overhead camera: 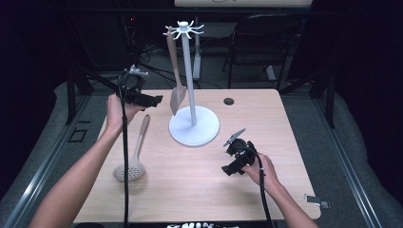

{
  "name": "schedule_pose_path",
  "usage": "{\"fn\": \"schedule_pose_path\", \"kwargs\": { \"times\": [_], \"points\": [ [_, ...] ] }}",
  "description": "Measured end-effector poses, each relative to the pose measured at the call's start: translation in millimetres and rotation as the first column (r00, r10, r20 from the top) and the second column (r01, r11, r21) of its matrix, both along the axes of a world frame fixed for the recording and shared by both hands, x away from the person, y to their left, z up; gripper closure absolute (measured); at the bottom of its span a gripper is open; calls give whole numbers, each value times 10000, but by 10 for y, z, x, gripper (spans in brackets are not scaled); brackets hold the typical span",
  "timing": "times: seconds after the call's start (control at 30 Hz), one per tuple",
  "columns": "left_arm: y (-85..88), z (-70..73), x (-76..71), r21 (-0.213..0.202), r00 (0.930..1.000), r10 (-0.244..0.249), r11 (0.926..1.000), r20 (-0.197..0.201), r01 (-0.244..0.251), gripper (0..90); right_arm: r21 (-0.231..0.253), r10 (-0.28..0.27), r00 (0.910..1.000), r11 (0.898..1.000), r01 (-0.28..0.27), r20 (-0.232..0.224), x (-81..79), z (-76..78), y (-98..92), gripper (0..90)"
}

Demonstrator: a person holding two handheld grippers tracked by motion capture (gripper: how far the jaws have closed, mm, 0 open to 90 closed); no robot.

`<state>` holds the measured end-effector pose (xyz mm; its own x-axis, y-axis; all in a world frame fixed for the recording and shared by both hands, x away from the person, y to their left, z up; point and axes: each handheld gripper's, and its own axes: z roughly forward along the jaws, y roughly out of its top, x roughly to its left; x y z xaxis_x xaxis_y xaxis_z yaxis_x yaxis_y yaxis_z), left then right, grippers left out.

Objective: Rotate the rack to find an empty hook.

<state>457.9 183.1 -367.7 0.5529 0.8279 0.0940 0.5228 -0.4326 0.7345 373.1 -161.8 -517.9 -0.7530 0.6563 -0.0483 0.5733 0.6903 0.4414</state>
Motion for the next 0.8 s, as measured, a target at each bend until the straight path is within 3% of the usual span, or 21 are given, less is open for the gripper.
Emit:
{"fn": "schedule_pose_path", "kwargs": {
  "times": [0.13, 0.27, 0.37, 0.63, 0.73, 0.8],
  "points": [
    [60, -194, -27, 36, 9994, 74, 10000, -325, -73, 141, -37, -20, 10000, 10000, 20, 48, 1, 4, -3, 81],
    [106, -421, -62, 505, 9983, 261, 9985, -531, -234, 126, -8, -49, 10000, 10000, 49, 65, -3, 4, 0, 54],
    [161, -593, -74, 601, 9962, 433, 9974, -761, -388, 124, -77, -24, 10000, 10000, 25, 73, -3, 2, 0, 31],
    [293, -972, -101, 95, 9895, 734, 9973, -1242, -728, 118, -128, -133, 9998, 9998, 135, 157, -15, -20, 22, 1],
    [304, -1119, -124, -313, 9865, 863, 9953, -1393, -915, 91, -330, -83, 9999, 9994, 86, 106, 0, -28, 14, 1],
    [273, -1239, -104, 147, 9797, 800, 9968, -1838, -786, 83, -307, -181, 9998, 9994, 182, 52, 2, -35, 15, 3]
  ]
}}
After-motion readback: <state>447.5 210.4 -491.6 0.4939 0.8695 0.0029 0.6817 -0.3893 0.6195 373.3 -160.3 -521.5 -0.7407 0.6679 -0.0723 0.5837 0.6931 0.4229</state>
